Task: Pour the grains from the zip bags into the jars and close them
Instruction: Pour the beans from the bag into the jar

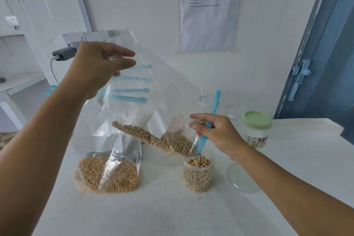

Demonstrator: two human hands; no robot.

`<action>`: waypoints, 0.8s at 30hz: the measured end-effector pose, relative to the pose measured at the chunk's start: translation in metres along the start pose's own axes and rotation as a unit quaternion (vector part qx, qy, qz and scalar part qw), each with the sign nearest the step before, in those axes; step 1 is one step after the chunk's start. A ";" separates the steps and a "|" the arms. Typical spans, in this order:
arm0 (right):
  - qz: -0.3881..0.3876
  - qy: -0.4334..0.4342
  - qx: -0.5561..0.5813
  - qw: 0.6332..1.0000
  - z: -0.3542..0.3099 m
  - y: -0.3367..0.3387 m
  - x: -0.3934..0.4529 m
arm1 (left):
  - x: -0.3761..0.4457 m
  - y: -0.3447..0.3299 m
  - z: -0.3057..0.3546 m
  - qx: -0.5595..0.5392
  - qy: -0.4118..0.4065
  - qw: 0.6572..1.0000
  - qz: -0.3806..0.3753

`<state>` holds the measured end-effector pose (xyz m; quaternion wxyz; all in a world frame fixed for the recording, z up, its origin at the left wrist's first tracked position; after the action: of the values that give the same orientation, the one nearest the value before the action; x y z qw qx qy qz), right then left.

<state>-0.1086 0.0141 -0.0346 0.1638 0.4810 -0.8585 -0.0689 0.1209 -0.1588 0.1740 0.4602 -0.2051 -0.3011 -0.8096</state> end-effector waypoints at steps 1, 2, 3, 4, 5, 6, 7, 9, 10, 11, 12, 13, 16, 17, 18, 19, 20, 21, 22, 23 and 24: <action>-0.001 0.000 0.001 1.000 0.000 0.000 0.000 | 0.000 0.000 0.000 0.000 0.000 1.000 -0.001; -0.001 0.000 0.001 1.000 0.001 -0.001 0.000 | 0.000 -0.001 0.000 -0.001 0.000 1.000 -0.003; 0.000 0.001 0.001 1.000 0.001 -0.001 0.000 | 0.000 -0.002 0.000 -0.001 0.000 1.000 -0.005; 0.002 0.002 0.001 1.000 0.001 0.000 0.000 | 0.000 -0.002 0.000 0.000 0.000 1.000 -0.005; 0.004 0.002 0.002 1.000 0.001 0.000 0.000 | 0.000 -0.002 0.000 0.000 0.000 1.000 -0.006; 0.004 0.002 0.003 1.000 0.002 0.000 0.000 | 0.000 -0.003 0.001 0.001 -0.001 1.000 -0.006; 0.003 0.001 0.005 1.000 0.002 0.000 0.000 | 0.000 -0.003 0.001 0.000 -0.002 1.000 -0.007; 0.003 -0.001 0.009 1.000 0.003 0.000 0.000 | 0.000 -0.003 0.001 -0.003 -0.001 1.000 -0.008; 0.004 -0.001 0.010 1.000 0.004 0.001 0.000 | -0.001 -0.002 0.001 -0.003 0.000 1.000 -0.008; 0.004 -0.002 0.010 1.000 0.004 0.001 0.000 | 0.000 -0.002 0.000 -0.002 0.000 1.000 -0.008; 0.002 -0.002 0.009 1.000 0.005 0.000 0.000 | -0.001 -0.002 -0.001 0.000 0.001 1.000 -0.009; 0.000 -0.003 0.007 1.000 0.005 -0.001 0.000 | 0.000 -0.002 -0.002 0.000 0.002 1.000 -0.011; -0.001 -0.003 0.001 1.000 0.005 -0.001 -0.001 | 0.000 -0.002 -0.002 -0.004 0.003 1.000 -0.010; -0.001 -0.003 -0.001 1.000 0.005 -0.001 -0.001 | 0.000 -0.002 -0.002 -0.005 0.003 1.000 -0.010; -0.002 -0.004 -0.002 1.000 0.006 -0.001 -0.001 | 0.000 -0.002 -0.002 -0.005 0.004 1.000 -0.011; -0.003 -0.005 -0.002 1.000 0.006 -0.002 -0.001 | 0.000 -0.003 -0.002 -0.006 0.005 1.000 -0.012; -0.003 -0.005 -0.003 1.000 0.007 -0.002 -0.001 | 0.000 -0.003 -0.002 -0.006 0.004 1.000 -0.014; -0.001 -0.006 -0.003 1.000 0.007 -0.002 -0.001 | 0.000 -0.004 -0.002 -0.007 0.004 1.000 -0.015; -0.001 -0.006 -0.003 1.000 0.007 -0.002 0.000 | 0.000 -0.004 -0.002 -0.006 0.004 1.000 -0.015; -0.001 -0.006 -0.002 1.000 0.007 -0.002 0.000 | 0.001 -0.004 -0.002 -0.006 0.003 1.000 -0.015; -0.002 -0.006 0.000 1.000 0.007 -0.002 0.000 | 0.001 -0.004 -0.002 -0.007 0.004 1.000 -0.015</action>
<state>-0.1099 0.0128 -0.0421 0.1589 0.4822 -0.8585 -0.0724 0.1168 -0.1590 0.1718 0.4477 -0.2008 -0.2971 -0.8191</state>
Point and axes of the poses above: each hand's wrist, its own x-axis towards the middle knuckle, its own y-axis out of the back of the hand, z = x × y, the point moved 9 cm from there along x, towards the middle knuckle, and after that the axes turned 7 degrees about -x, right-handed, at the moved point
